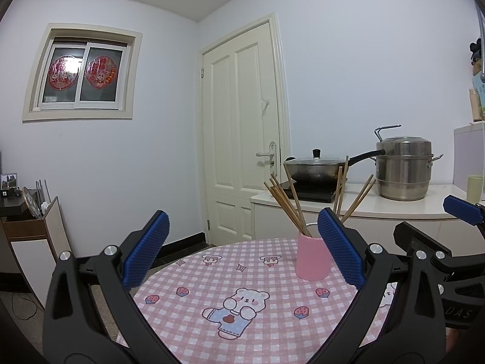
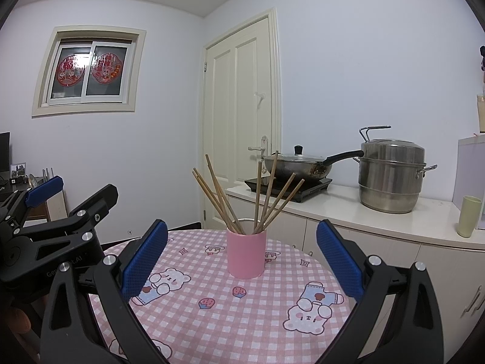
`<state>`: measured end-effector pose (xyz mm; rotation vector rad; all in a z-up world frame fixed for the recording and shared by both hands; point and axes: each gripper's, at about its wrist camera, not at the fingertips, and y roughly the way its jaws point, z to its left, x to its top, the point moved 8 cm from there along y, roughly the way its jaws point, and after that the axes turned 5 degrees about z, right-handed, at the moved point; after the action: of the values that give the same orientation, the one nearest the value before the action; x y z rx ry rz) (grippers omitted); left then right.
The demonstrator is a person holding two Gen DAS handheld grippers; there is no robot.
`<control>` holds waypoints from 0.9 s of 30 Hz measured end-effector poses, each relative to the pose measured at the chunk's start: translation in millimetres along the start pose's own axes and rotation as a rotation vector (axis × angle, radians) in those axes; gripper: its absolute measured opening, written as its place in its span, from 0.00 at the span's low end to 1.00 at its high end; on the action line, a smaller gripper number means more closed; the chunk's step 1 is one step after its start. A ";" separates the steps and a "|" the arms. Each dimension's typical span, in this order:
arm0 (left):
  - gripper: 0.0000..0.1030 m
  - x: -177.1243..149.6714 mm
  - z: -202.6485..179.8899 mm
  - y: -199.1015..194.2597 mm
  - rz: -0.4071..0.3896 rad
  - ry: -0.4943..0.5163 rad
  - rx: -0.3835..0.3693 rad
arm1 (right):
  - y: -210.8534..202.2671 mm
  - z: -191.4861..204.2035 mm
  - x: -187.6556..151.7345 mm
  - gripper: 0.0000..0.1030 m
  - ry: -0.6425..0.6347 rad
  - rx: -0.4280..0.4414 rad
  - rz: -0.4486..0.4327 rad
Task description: Organize utensils
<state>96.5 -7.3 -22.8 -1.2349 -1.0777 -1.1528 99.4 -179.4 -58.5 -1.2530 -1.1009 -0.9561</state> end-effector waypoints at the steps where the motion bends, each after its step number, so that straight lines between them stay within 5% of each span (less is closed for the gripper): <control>1: 0.94 -0.1 -0.9 0.4 0.001 0.000 0.000 | -0.1 0.3 0.0 0.92 0.000 -0.001 0.000; 27: 0.94 -4.7 -6.2 1.6 0.012 0.005 0.006 | 0.0 2.8 -3.5 0.92 0.008 -0.011 0.013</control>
<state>97.5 -13.3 -27.9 -1.2322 -1.0681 -1.1422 98.3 -176.7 -61.9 -1.2626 -1.0812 -0.9584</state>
